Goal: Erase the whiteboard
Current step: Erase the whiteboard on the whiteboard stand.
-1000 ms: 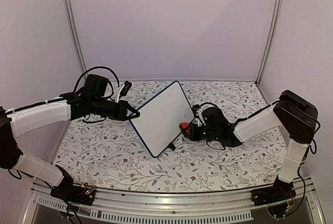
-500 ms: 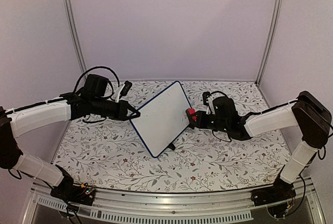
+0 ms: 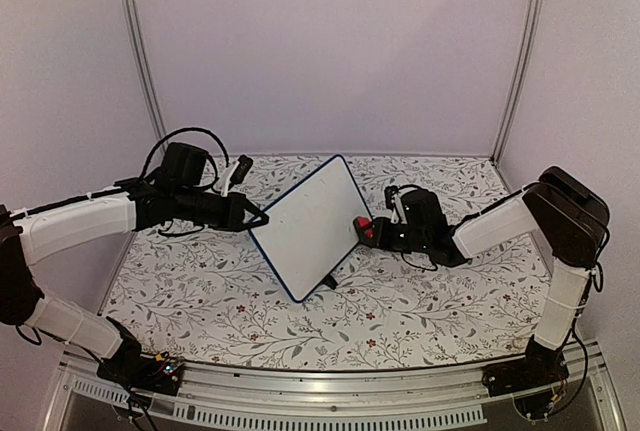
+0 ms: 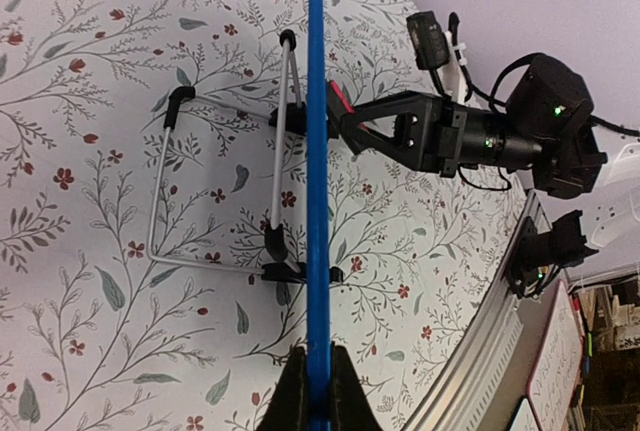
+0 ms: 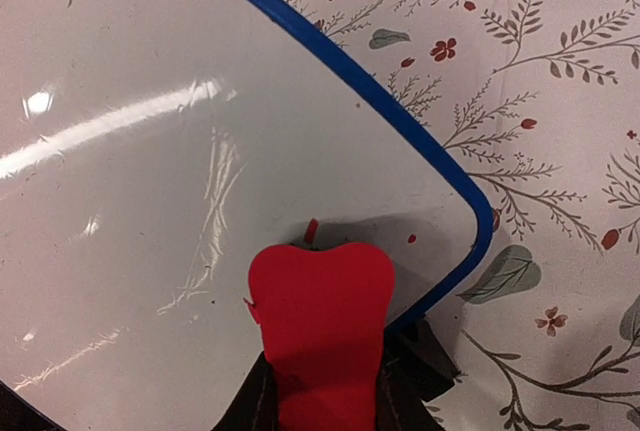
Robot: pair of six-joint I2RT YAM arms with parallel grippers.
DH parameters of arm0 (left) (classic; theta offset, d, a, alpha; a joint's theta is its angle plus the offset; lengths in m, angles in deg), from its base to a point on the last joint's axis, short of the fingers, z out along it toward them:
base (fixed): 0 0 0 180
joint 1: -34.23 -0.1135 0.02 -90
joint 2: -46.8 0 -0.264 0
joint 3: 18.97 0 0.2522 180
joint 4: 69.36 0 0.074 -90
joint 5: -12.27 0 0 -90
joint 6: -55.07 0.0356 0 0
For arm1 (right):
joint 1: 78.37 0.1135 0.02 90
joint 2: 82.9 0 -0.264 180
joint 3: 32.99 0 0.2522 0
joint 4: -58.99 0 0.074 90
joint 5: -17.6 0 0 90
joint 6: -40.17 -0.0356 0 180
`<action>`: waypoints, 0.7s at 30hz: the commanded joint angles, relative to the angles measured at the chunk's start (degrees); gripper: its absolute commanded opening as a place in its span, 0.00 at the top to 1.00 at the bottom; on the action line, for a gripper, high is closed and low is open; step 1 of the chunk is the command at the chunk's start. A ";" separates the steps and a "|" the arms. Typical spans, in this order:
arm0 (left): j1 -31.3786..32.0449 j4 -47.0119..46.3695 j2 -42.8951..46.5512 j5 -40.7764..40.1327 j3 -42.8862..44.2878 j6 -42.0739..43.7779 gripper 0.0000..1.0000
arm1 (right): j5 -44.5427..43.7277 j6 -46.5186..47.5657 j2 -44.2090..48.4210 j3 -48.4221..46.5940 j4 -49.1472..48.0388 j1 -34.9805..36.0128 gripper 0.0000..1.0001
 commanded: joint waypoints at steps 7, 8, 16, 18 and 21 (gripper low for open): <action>0.01 -2.28 -0.37 2.23 0.82 1.04 1.00 | 9.79 -2.92 -1.79 2.67 -6.65 0.30 0.87; 0.00 -2.28 -0.37 2.23 0.79 1.03 1.00 | 9.77 -2.94 -1.72 2.68 -6.70 0.49 0.88; 0.03 -2.31 -0.46 2.11 0.80 1.05 1.00 | 6.04 -1.74 -1.26 1.04 -2.12 3.20 0.88; 0.01 -2.24 -0.46 2.14 0.79 1.07 1.00 | 5.17 -1.39 -1.34 0.76 -1.48 4.11 0.88; 0.02 -2.30 -0.46 2.11 0.79 1.03 1.00 | 4.85 -1.57 -1.44 0.66 -1.12 5.54 0.88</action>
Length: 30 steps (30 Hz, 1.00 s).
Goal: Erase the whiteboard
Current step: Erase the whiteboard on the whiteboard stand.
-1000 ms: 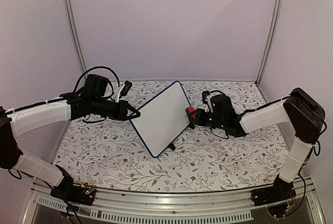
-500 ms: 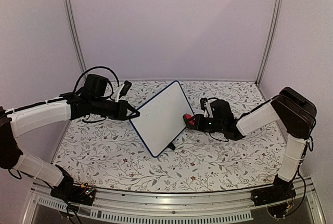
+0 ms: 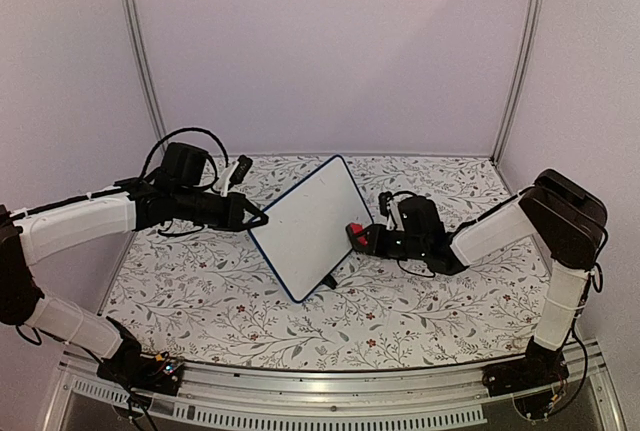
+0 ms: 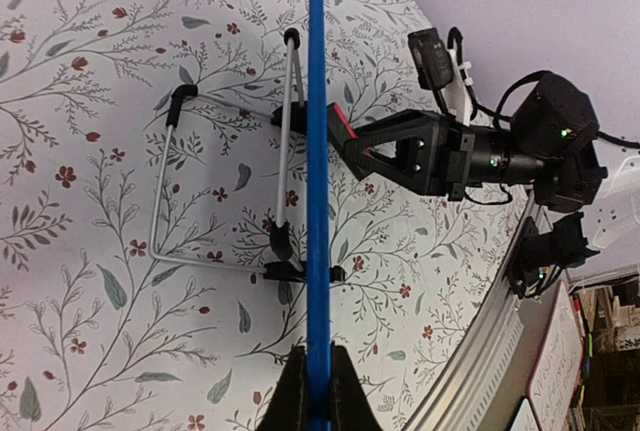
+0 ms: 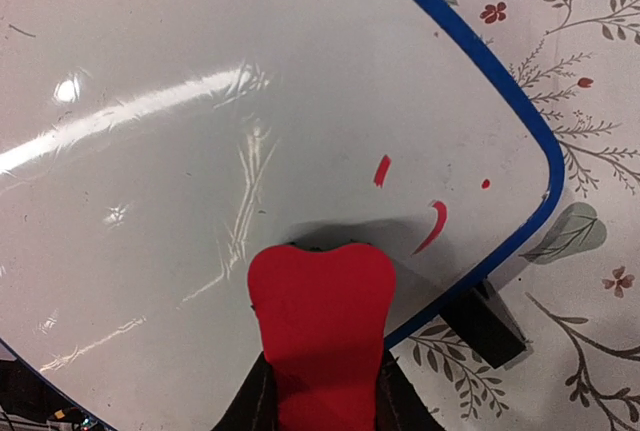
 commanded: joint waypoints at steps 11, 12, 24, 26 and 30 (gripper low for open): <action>0.08 -2.35 -0.26 2.14 0.79 1.02 1.00 | -0.30 0.40 3.92 0.05 5.82 6.84 0.89; 0.06 -2.37 -0.16 2.18 0.81 0.98 1.00 | -0.50 0.26 4.68 0.39 6.00 6.89 0.89; 0.12 -2.42 -0.02 2.24 0.70 0.94 1.00 | -6.40 1.43 11.34 -2.62 13.39 -0.61 0.90; 0.04 -2.42 -0.05 2.20 0.70 1.00 1.00 | -5.95 1.96 9.44 -4.72 14.19 -2.12 0.90; 0.04 -2.35 -0.11 2.09 0.70 1.03 1.00 | -5.53 3.10 4.49 -8.76 16.06 -3.38 0.90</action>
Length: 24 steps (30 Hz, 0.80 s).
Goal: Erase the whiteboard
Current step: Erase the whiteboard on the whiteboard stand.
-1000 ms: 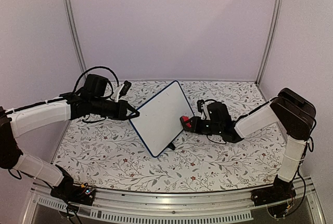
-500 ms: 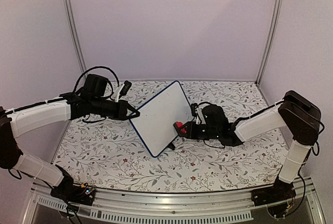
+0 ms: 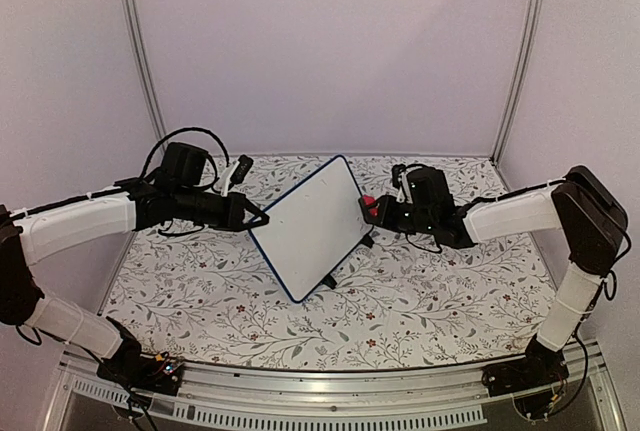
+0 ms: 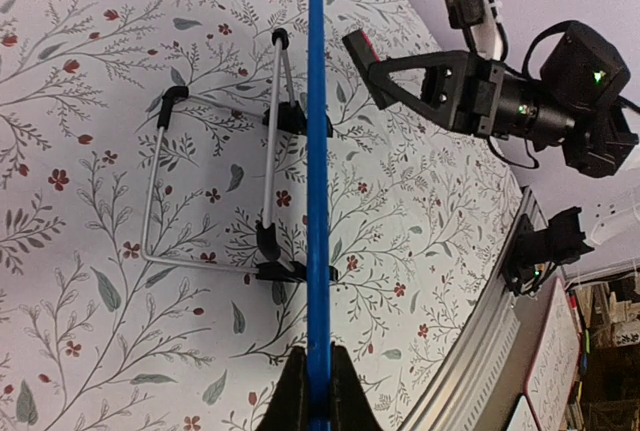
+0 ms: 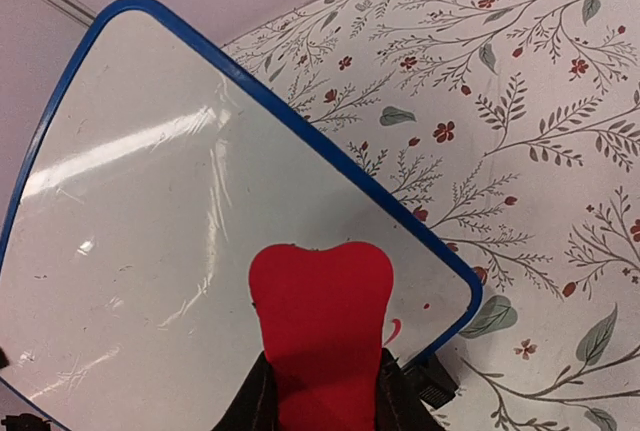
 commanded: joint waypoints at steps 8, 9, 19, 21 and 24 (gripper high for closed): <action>-0.16 -2.19 -0.46 1.37 0.79 0.88 1.00 | 4.79 -1.07 -8.79 -0.36 -1.14 -1.10 0.91; -0.15 -2.18 -0.58 1.51 0.79 0.88 1.00 | 5.16 -1.36 -8.63 0.39 -1.74 -1.03 0.91; -0.15 -2.24 -0.70 1.61 0.74 0.77 1.00 | 6.77 -1.39 -6.36 3.80 -3.46 0.36 0.91; -0.17 -2.25 -0.64 1.61 0.71 0.76 1.00 | 7.09 -1.28 -5.96 4.01 -3.41 0.79 0.91; -0.16 -2.20 -0.59 1.66 0.71 0.83 1.00 | 8.49 -1.36 -5.22 4.68 -4.84 1.13 0.91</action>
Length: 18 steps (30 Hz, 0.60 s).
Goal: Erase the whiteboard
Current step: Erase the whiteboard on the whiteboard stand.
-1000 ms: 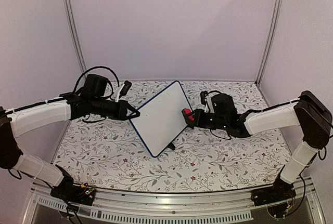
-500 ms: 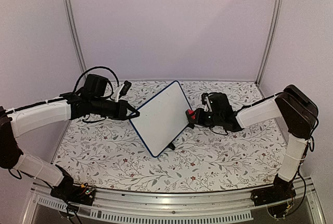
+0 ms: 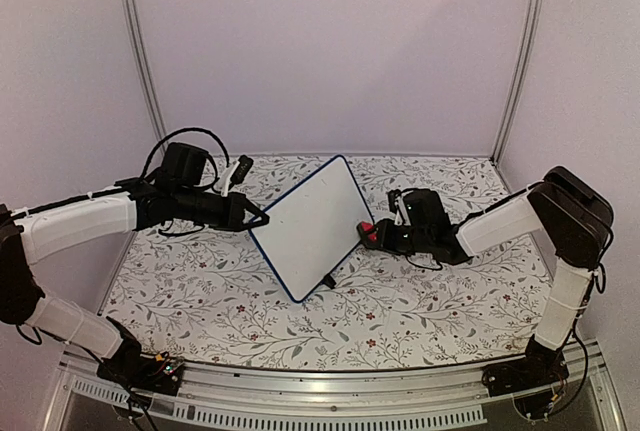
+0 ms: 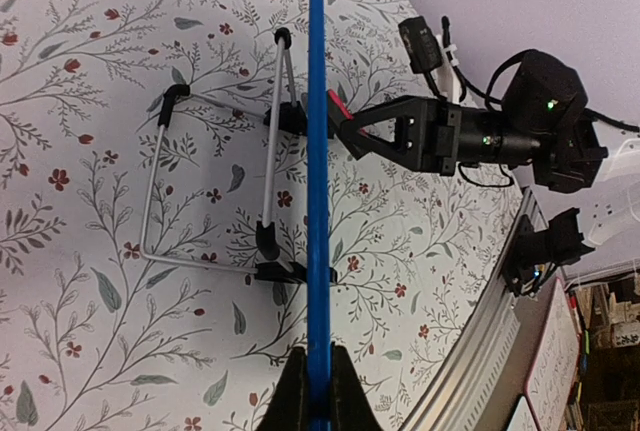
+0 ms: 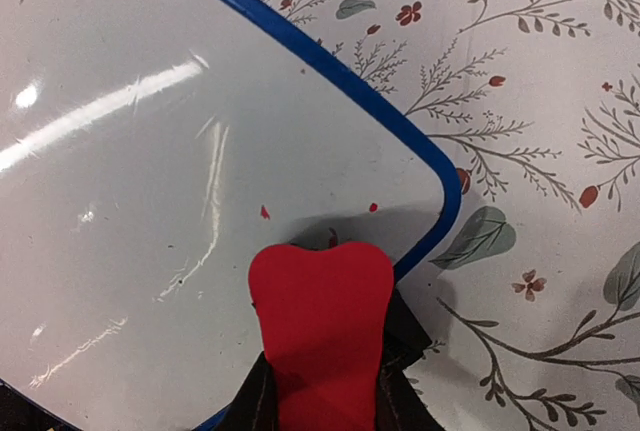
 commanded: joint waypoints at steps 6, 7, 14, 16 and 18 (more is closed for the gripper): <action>-0.07 -2.18 -0.37 1.80 0.70 0.81 1.00 | 9.14 0.71 3.50 1.95 -6.01 1.84 0.91; -0.07 -2.15 -0.31 1.83 0.70 0.84 1.00 | 8.91 0.73 4.08 1.96 -5.99 1.84 0.91; 0.00 -2.13 -0.11 1.74 0.71 0.77 1.00 | 0.15 0.49 7.74 1.56 -1.46 1.31 0.91; -0.05 -2.17 -0.19 1.83 0.71 0.81 1.00 | -1.06 0.16 7.79 1.06 -0.41 0.58 0.91; 0.00 -2.17 -0.15 1.81 0.71 0.82 1.00 | -1.44 -0.13 7.20 0.42 -0.25 -0.16 0.91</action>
